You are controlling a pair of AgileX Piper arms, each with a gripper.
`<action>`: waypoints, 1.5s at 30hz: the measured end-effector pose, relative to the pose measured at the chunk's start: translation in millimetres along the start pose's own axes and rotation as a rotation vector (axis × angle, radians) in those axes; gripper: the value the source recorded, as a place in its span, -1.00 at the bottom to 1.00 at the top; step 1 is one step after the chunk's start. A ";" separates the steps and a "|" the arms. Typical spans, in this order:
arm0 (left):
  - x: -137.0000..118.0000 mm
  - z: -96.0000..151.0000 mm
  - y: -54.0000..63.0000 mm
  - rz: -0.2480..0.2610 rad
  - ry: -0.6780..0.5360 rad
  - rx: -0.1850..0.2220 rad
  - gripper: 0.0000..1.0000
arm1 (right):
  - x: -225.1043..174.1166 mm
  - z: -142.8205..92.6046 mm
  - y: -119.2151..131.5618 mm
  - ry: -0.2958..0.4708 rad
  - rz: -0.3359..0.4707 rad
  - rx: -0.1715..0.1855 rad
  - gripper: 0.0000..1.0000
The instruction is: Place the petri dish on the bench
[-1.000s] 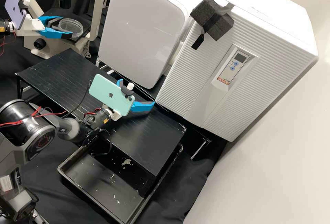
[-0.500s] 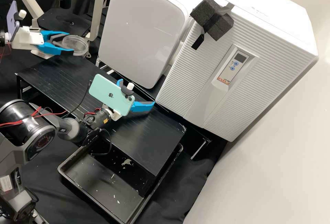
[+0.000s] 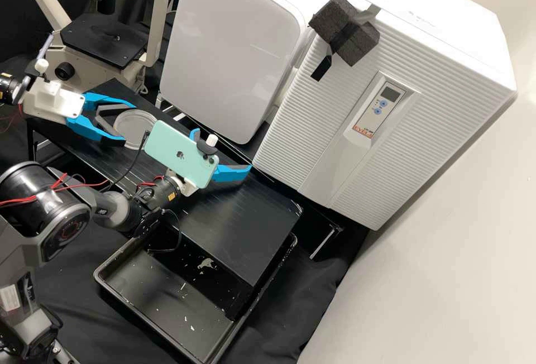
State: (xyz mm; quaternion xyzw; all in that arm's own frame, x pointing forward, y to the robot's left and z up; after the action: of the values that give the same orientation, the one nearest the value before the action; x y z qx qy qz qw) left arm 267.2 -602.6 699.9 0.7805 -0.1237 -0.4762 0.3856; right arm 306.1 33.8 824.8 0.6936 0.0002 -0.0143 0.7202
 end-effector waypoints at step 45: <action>57.6 -2.2 -18.5 -0.094 -0.019 -0.149 1.00 | 0.0 0.0 0.0 0.000 0.000 0.000 1.00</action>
State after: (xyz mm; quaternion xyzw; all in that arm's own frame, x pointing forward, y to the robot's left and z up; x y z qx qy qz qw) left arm 295.6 -621.4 649.8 0.7501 -0.0549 -0.5090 0.4186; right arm 306.1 33.8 824.8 0.6936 0.0002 -0.0143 0.7202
